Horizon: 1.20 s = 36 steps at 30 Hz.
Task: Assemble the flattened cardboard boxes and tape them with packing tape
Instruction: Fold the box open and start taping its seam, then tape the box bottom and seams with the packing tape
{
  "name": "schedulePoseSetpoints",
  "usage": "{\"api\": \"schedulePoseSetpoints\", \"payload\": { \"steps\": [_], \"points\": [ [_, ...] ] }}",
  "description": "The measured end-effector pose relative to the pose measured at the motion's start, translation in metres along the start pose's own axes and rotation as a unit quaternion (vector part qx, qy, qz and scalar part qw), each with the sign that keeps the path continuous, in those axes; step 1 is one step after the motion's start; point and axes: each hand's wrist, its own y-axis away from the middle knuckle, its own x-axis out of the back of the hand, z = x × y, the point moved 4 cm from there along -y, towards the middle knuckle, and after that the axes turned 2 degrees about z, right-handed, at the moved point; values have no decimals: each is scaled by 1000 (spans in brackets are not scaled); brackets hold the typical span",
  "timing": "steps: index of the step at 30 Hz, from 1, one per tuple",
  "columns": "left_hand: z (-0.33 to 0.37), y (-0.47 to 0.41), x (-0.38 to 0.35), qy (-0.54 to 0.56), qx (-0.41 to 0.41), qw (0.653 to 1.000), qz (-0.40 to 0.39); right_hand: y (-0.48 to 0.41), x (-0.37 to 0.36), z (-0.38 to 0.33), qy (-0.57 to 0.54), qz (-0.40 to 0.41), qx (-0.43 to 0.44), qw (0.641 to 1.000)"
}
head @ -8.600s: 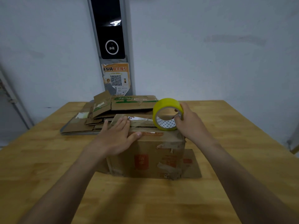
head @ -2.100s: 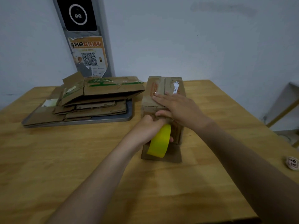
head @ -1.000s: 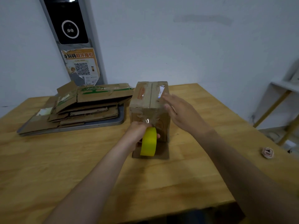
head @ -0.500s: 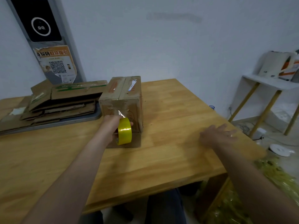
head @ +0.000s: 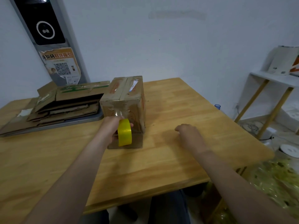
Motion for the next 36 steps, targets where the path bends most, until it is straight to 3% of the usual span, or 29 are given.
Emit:
{"api": "schedulePoseSetpoints", "payload": {
  "steps": [6, 9, 11, 14, 16, 21, 27, 36],
  "points": [
    [0, -5, 9, 1, 9, 1000, -25, -19, -2, -22, -61, -8, -4, 998],
    [-1, -10, 12, -6, 5, 999, -45, -26, -3, -30, -158, -33, -20, 987],
    [-1, -13, 14, -19, 0, 998, -57, -30, -3, -40, -266, -40, -19, 963],
    [-1, -19, 16, -19, 1, 998, -64, -36, 1, -61, -444, -47, -55, 893],
    [-1, -21, 16, -12, 5, 998, -67, -41, 7, -76, -484, -59, -47, 872],
    [-2, -24, 18, 2, 1, 997, -83, -58, 31, -112, -337, 27, 73, 938],
    [-8, -29, 22, 21, -18, 996, -87, -66, 55, -161, -247, 40, 215, 944],
    [-16, -32, 25, 50, -45, 996, -64, -86, 59, -215, -23, 13, 293, 956]
  ]
}}
